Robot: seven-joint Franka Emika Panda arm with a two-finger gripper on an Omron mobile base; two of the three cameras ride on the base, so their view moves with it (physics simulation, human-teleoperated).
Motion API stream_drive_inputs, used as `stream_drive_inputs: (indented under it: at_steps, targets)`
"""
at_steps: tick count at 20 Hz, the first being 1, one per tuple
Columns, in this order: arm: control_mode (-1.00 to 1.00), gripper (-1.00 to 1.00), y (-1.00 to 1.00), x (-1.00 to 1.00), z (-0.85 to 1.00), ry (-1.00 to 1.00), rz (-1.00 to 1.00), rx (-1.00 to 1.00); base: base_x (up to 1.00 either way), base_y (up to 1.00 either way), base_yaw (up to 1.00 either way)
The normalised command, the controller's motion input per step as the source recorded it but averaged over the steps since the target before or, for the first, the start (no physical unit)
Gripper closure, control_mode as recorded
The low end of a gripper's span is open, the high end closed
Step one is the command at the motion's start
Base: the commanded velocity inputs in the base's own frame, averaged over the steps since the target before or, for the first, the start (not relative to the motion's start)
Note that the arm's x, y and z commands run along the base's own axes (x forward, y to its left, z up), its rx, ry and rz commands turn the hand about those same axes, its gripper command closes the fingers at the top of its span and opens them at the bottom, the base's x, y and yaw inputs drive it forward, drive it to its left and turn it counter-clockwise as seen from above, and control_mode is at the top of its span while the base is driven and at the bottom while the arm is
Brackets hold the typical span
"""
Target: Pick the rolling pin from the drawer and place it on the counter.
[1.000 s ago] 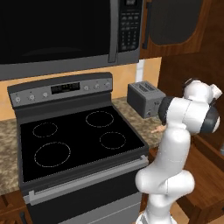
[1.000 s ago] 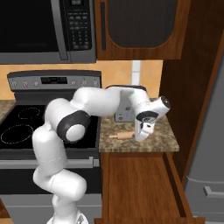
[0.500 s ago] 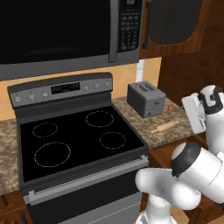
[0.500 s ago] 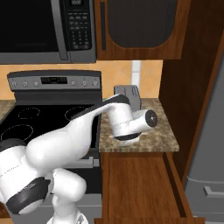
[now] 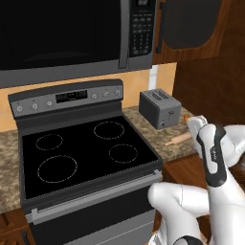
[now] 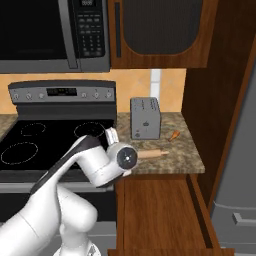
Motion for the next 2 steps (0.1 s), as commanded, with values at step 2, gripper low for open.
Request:
stream_drive_inputs:
  at_steps: [2]
  targets:
    - [-1.0, -1.0, 0.17, -0.4, -0.05, -0.18, 0.0, -0.01, 0.0, 0.0, 0.0]
